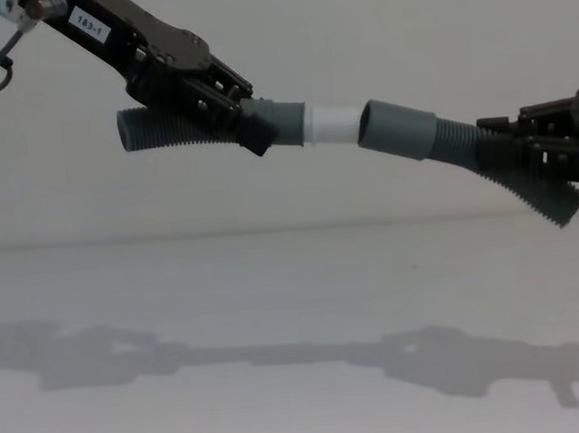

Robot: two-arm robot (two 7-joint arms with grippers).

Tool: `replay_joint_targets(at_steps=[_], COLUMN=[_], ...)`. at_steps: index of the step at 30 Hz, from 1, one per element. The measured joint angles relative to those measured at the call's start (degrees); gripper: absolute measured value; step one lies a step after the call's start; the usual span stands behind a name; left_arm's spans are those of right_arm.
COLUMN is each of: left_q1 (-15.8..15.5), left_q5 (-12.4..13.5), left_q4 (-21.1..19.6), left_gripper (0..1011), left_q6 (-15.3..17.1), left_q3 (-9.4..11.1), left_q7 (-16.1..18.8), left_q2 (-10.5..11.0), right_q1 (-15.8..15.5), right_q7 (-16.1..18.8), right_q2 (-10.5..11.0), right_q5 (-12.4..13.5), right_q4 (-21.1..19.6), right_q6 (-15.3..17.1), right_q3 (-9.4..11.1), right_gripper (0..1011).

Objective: Use both hands to pick up one end of the pipe from the table, align the ends, and insert them.

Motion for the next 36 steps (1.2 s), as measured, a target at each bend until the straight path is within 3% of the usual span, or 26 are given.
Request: replay_joint_targets(at_steps=[36], left_q1=[-1.9], left_q5=[-0.5], left_q4=[3.4], left_gripper=[355], left_q6=[-2.2], left_q3=[2.1], left_q7=[-0.1], left_q2=[-2.0], right_q1=[1.3], right_q7=[1.2], right_q2=[0.5], right_q5=[1.4], right_q4=[0.4], right_q6=[-1.1], right_q3=[-1.7], right_gripper=[194])
